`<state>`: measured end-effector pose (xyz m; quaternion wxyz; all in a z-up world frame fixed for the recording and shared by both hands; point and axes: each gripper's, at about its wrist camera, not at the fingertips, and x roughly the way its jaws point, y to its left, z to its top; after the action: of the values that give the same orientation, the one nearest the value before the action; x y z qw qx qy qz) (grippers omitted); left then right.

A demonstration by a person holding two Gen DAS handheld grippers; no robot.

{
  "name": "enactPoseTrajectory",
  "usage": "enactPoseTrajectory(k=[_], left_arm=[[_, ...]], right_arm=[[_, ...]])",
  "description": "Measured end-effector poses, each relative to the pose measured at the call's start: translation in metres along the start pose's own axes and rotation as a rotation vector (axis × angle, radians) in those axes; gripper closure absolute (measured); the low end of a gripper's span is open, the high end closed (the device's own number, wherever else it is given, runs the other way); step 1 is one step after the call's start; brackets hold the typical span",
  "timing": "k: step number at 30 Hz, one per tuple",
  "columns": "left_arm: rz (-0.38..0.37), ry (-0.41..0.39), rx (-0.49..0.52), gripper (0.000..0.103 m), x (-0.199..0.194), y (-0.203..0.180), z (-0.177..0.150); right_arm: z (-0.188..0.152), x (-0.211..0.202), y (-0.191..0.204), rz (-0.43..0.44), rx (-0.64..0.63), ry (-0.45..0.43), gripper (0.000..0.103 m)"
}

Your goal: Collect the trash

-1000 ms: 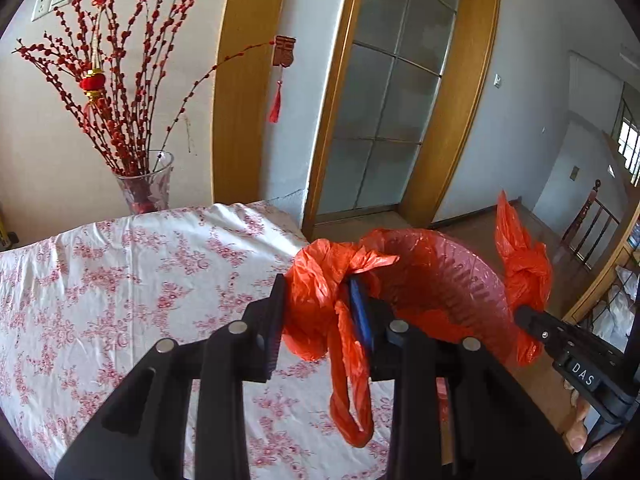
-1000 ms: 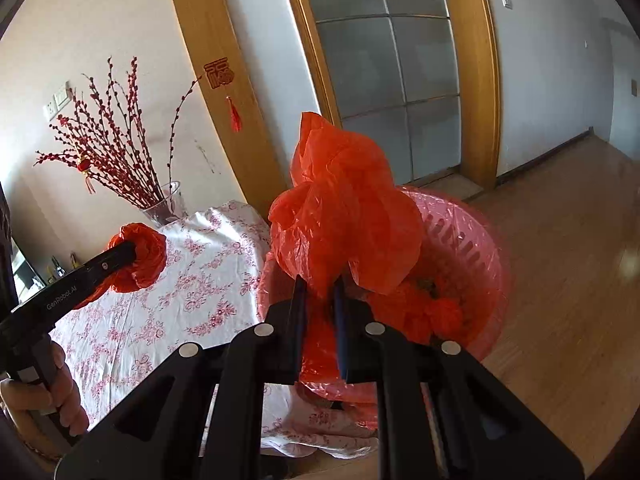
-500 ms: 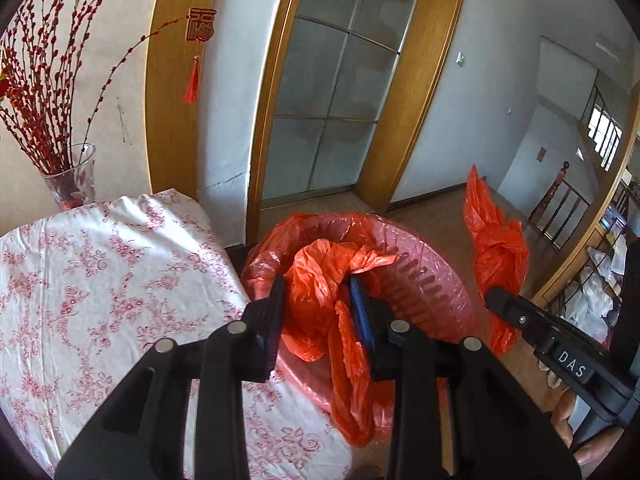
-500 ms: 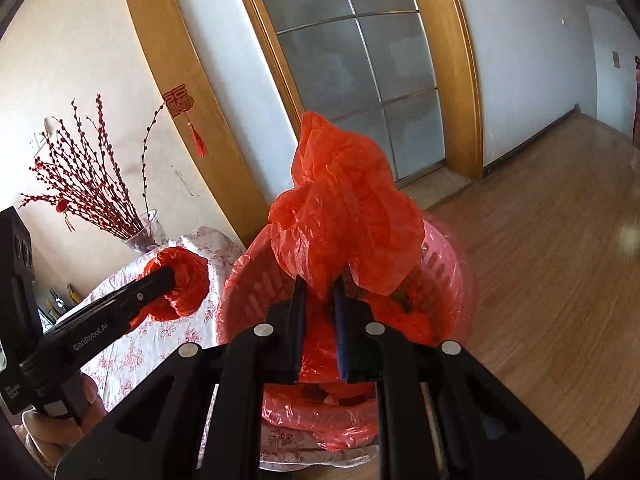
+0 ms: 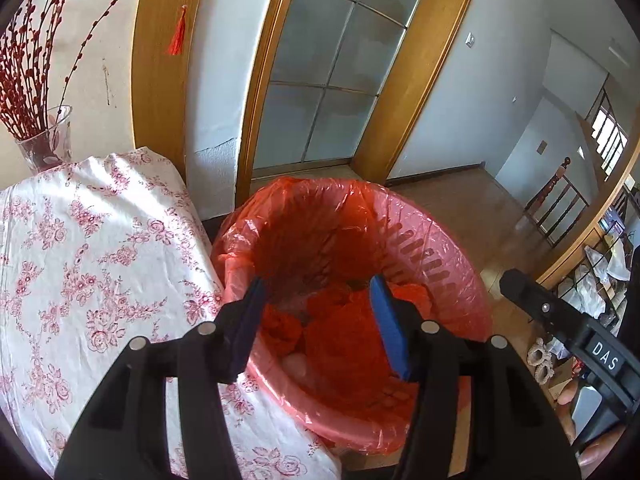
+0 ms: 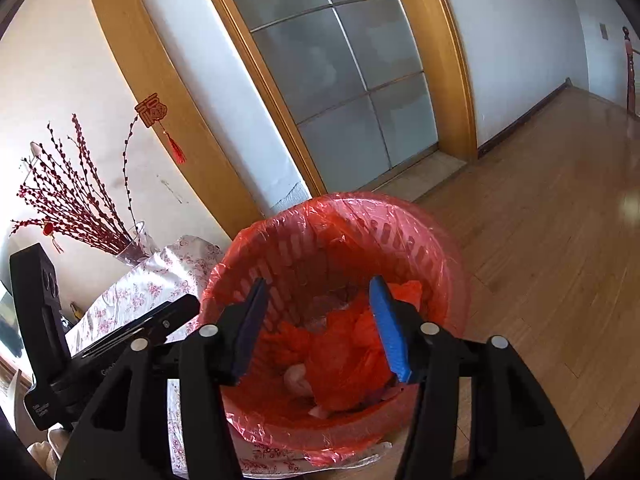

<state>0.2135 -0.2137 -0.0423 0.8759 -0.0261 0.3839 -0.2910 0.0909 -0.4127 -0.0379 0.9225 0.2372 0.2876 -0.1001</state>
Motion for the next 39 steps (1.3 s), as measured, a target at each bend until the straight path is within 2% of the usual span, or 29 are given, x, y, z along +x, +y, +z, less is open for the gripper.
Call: enactPoseTrajectory(k=[1,4,5,7,16,17,19,21,26,30,39], left_arm=[[0.008,-0.009,-0.003,0.044,-0.004,0.003,-0.002],[0.037,-0.045,-0.004,0.038,-0.023,0.014,-0.008],[0.049,-0.062,-0.004,0.036,-0.032,0.017,-0.010],[0.076,-0.100,-0.005,0.029,-0.051,0.025,-0.016],[0.251,-0.270,0.009,0.006,-0.150,0.042,-0.057],[0.288,-0.291,0.019,0.005,-0.159,0.043,-0.062],[0.351,-0.325,0.034,0.004,-0.174,0.045,-0.069],[0.381,-0.344,0.034,0.004,-0.187,0.048,-0.078],[0.443,-0.377,0.031,0.004,-0.208,0.051,-0.097],[0.473,-0.397,0.036,0.004,-0.219,0.052,-0.110],[0.478,-0.411,0.037,0.004,-0.235,0.052,-0.129]], right_arm=[[-0.002,-0.003,0.000,-0.011,-0.002,-0.009,0.034],[-0.009,-0.016,0.007,-0.053,-0.039,-0.041,0.022],[-0.011,-0.021,0.011,-0.062,-0.052,-0.052,0.021],[-0.015,-0.031,0.015,-0.077,-0.072,-0.073,0.013],[-0.043,-0.077,0.058,-0.112,-0.170,-0.148,0.011],[-0.047,-0.081,0.063,-0.121,-0.185,-0.156,0.011],[-0.054,-0.089,0.071,-0.137,-0.209,-0.187,0.002],[-0.063,-0.098,0.078,-0.173,-0.223,-0.238,0.002],[-0.078,-0.106,0.093,-0.209,-0.258,-0.240,0.002],[-0.091,-0.117,0.106,-0.224,-0.297,-0.253,0.002],[-0.112,-0.128,0.122,-0.234,-0.336,-0.265,0.002]])
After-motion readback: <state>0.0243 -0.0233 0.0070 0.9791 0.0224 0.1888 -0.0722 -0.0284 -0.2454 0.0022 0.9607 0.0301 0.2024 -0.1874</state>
